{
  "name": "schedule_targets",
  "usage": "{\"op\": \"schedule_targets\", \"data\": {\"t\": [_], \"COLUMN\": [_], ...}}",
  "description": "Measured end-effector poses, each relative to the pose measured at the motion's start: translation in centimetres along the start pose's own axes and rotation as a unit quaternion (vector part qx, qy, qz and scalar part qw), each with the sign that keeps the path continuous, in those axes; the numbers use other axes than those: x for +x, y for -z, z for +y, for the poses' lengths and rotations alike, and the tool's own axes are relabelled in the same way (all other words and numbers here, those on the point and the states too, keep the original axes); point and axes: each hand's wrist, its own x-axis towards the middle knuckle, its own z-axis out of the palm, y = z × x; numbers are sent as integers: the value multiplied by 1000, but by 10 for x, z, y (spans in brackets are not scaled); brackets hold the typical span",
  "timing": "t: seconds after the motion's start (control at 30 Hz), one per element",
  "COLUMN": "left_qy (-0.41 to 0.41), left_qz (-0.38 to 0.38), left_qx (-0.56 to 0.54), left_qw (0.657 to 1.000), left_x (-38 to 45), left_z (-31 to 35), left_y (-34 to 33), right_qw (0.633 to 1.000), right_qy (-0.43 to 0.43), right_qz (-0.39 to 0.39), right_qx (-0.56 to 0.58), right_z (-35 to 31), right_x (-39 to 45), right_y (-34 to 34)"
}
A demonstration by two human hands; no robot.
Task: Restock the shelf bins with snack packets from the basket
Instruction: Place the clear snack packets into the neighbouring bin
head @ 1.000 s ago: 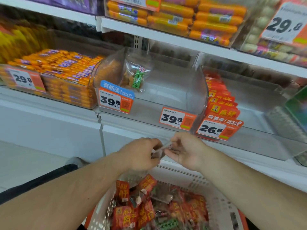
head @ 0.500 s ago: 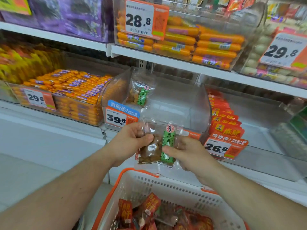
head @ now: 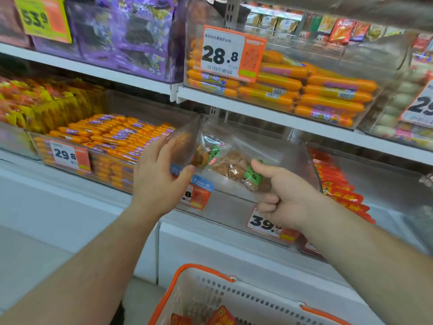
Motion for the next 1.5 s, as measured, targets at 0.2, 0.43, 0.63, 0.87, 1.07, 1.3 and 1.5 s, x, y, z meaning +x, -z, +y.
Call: {"op": "schedule_targets", "data": {"t": [0.2, 0.43, 0.63, 0.87, 1.07, 1.3, 1.5], "left_qy": [33, 37, 29, 38, 45, 45, -23], "left_qz": [-3, 29, 44, 42, 15, 7, 83], "left_qx": [39, 9, -3, 0, 4, -7, 10], "left_qw": [999, 999, 999, 998, 999, 999, 996], "left_x": [2, 1, 0, 0, 0, 0, -3], "left_z": [-11, -9, -11, -9, -8, -6, 5], "left_y": [-23, -29, -32, -32, -29, -25, -19], "right_qw": [977, 959, 955, 951, 956, 959, 910], "right_qy": [82, 84, 52, 60, 28, 6, 80], "right_qz": [109, 101, 124, 164, 126, 111, 155], "right_qx": [-161, -252, -266, -254, -263, -262, -376], "right_z": [-14, -11, 2, 6, 5, 4, -15], "right_x": [81, 163, 201, 211, 210, 207, 163], "right_y": [-23, -44, -54, -55, -55, -52, -52]}}
